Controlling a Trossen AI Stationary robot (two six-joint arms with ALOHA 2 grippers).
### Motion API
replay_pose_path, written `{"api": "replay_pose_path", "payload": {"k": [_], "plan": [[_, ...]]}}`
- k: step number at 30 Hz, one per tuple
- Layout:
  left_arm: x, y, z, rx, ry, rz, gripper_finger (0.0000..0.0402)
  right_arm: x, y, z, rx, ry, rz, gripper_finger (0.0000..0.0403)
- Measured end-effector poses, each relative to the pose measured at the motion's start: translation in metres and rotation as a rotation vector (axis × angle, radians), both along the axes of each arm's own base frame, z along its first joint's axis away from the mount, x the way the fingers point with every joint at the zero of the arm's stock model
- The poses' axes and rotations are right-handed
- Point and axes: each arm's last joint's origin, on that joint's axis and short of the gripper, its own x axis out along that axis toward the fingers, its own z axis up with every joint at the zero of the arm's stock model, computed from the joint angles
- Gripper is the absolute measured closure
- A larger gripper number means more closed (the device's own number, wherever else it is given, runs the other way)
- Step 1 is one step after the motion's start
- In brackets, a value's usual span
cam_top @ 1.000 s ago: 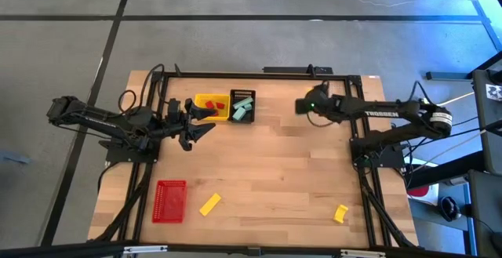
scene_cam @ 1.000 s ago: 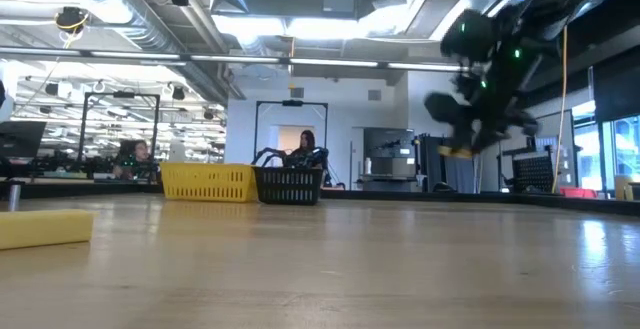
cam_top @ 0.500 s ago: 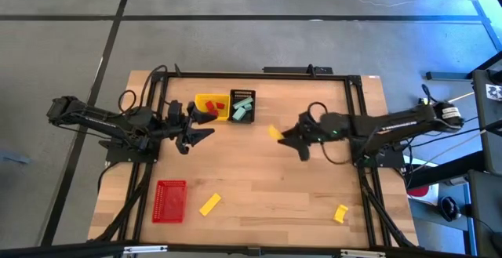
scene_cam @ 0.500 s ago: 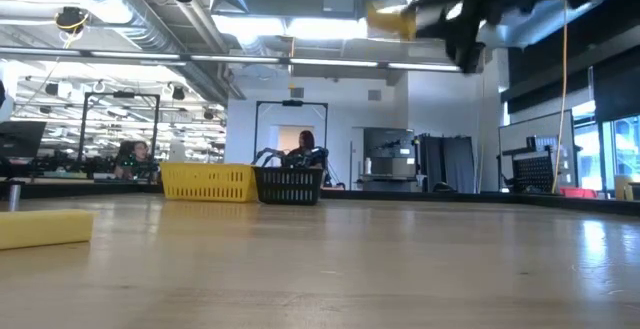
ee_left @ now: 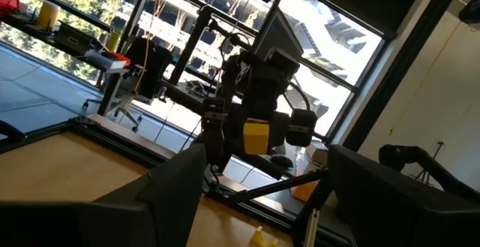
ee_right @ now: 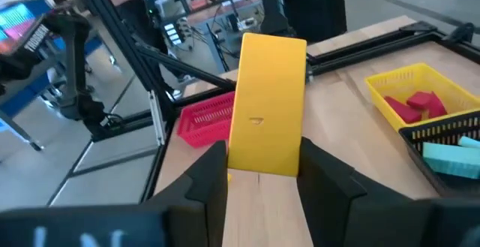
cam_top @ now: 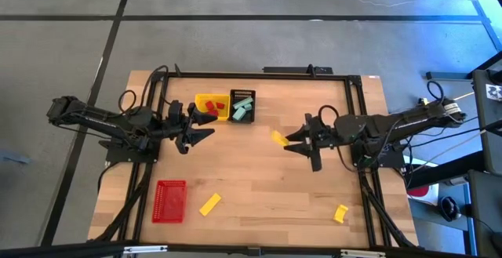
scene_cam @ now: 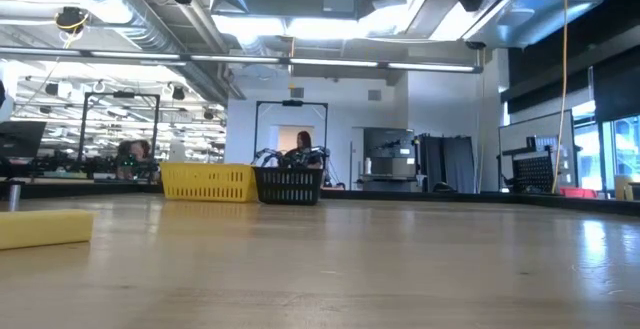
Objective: Sort & place blocks by color
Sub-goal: Put the top yellow block into the red basket
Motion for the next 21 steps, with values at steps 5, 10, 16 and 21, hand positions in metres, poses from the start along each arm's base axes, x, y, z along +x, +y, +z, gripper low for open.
{"api": "replay_pose_path", "payload": {"k": [5, 10, 16, 21], "plan": [[0.0, 0.0, 0.0, 0.001, 0.002, 0.0, 0.0129, 0.0, 0.0, 0.002, 0.0, -0.002, 0.001, 0.0277], [0.0, 0.0, 0.0, -0.004, 0.005, 0.012, 0.0129, 0.0, 0.0, 0.002, 0.004, -0.001, -0.001, 0.0277], [0.024, -0.003, 0.002, 0.013, 0.123, 0.021, 0.0129, 0.013, 0.001, -0.01, -0.017, 0.047, -0.029, 0.0277], [0.06, -0.011, 0.003, 0.105, 0.254, -0.024, 0.0129, 0.032, 0.005, -0.024, -0.02, 0.057, -0.033, 0.0277]]}}
